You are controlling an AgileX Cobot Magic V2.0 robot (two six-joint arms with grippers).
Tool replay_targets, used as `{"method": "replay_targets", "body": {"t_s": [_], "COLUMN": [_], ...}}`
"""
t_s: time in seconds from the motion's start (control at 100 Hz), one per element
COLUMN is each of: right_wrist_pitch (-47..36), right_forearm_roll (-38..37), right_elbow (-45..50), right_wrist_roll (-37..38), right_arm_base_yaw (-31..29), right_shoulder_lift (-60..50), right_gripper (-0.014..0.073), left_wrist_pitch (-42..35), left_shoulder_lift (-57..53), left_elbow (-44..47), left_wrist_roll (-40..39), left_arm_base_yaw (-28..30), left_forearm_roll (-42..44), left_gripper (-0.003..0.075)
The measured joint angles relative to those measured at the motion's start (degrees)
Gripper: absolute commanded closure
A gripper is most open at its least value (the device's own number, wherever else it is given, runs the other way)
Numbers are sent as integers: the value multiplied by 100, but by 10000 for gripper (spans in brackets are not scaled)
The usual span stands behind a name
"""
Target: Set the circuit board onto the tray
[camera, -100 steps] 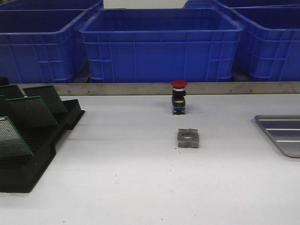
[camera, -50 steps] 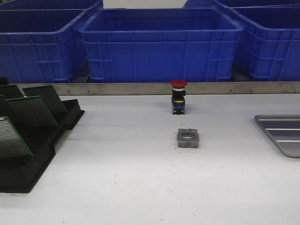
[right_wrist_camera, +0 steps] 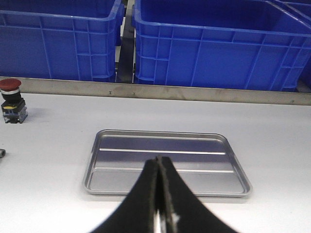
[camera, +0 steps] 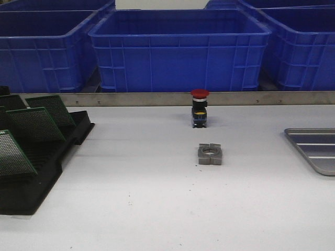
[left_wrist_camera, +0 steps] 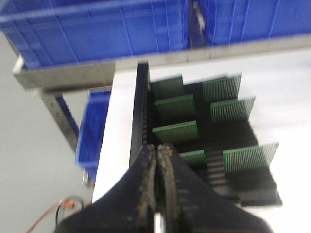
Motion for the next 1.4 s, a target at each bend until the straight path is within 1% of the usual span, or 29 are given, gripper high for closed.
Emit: {"method": "replay_targets", "body": {"t_s": [0.07, 0.14, 0.22, 0.29, 0.33, 0.35, 0.4, 0.42, 0.47, 0.51, 0.53, 0.64, 0.73, 0.8, 0.91, 1.06, 1.22, 1.27, 1.32, 1.4], "right_wrist_pitch": [0, 0, 0, 0, 0, 0, 0, 0, 0, 0, 0, 0, 0, 0, 0, 0, 0, 0, 0, 0], "right_forearm_roll": [0, 0, 0, 0, 0, 0, 0, 0, 0, 0, 0, 0, 0, 0, 0, 0, 0, 0, 0, 0], "right_elbow": [0, 0, 0, 0, 0, 0, 0, 0, 0, 0, 0, 0, 0, 0, 0, 0, 0, 0, 0, 0], "right_wrist_roll": [0, 0, 0, 0, 0, 0, 0, 0, 0, 0, 0, 0, 0, 0, 0, 0, 0, 0, 0, 0], "right_arm_base_yaw": [0, 0, 0, 0, 0, 0, 0, 0, 0, 0, 0, 0, 0, 0, 0, 0, 0, 0, 0, 0], "right_shoulder_lift": [0, 0, 0, 0, 0, 0, 0, 0, 0, 0, 0, 0, 0, 0, 0, 0, 0, 0, 0, 0], "right_gripper": [653, 653, 653, 653, 653, 653, 653, 653, 653, 653, 653, 653, 653, 653, 653, 653, 653, 653, 653, 653], "left_wrist_pitch": [258, 444, 544, 599, 641, 680, 764, 798, 878, 950, 1010, 1163, 1190, 1190, 1190, 995, 783, 725, 665, 602], "left_shoulder_lift": [541, 1061, 1642, 2083, 2292, 2414, 2687, 2804, 3074, 3314, 3468, 3990, 4362, 4693, 5258, 5946, 6422, 6532, 6594, 6631], "left_elbow": [-329, -618, -895, -1102, -1219, -1257, -1390, -1419, -1526, -1587, -1635, -1833, -1992, -2079, -2181, -2224, -2224, -2235, -2235, -2246], "left_wrist_roll": [294, 879, 1720, 2578, 3186, 3396, 4276, 4503, 5449, 6041, 6483, 7697, 8445, 8836, 9059, 9110, 9120, 9120, 9120, 9120], "left_arm_base_yaw": [0, 0, 0, 0, 0, 0, 0, 0, 0, 0, 0, 0, -162, -393, -697, -793, -793, -793, -793, -793], "left_forearm_roll": [-26, -151, -458, -814, -1052, -1135, -1458, -1542, -1906, -2155, -2357, -3034, -3226, -3226, -3226, -3198, -3184, -3178, -3170, -3170], "left_gripper": [635, 538, 415, 349, 341, 342, 349, 352, 353, 353, 353, 360, 381, 390, 393, 393, 400, 428, 476, 590]}}
